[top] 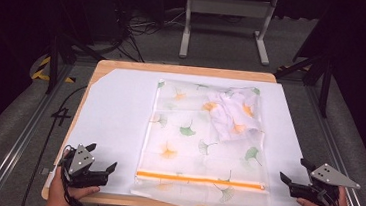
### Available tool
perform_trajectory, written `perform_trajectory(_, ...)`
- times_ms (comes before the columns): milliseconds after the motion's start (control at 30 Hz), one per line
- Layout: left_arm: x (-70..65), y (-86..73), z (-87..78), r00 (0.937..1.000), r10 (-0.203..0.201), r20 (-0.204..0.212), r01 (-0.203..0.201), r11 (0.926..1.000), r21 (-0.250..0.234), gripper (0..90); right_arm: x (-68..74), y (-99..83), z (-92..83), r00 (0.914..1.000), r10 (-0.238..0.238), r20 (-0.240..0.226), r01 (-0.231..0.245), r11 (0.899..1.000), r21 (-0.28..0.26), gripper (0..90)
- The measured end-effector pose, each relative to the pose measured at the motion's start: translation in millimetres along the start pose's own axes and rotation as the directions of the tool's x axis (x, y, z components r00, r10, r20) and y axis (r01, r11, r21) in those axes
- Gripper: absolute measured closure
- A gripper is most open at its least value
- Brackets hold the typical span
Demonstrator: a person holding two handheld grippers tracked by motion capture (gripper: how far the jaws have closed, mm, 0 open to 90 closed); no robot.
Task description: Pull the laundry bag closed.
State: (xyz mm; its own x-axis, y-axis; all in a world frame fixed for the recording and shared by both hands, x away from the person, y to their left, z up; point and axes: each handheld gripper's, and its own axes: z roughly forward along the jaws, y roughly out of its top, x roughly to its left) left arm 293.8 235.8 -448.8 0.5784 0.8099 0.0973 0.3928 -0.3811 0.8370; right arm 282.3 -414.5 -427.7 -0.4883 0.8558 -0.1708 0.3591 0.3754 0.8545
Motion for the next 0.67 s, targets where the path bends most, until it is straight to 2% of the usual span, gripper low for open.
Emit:
perform_trajectory(67, 0.2, 0.2, 0.8, 0.9999, 0.011, 0.009, -0.011, 0.9999, 0.008, 8.2, 0.2, -0.9, 0.0, 1.0, -0.002, 0.006, 0.002, 1.0, 0.003, 13.3)
perform_trajectory(667, -0.3, 5.4, 1.9, 0.9996, 0.011, 0.027, -0.011, 0.9999, -0.005, 7.9, 6.6, -0.3, 2.0, 0.9996, -0.029, 0.003, 0.029, 1.0, 0.006, 9.9)
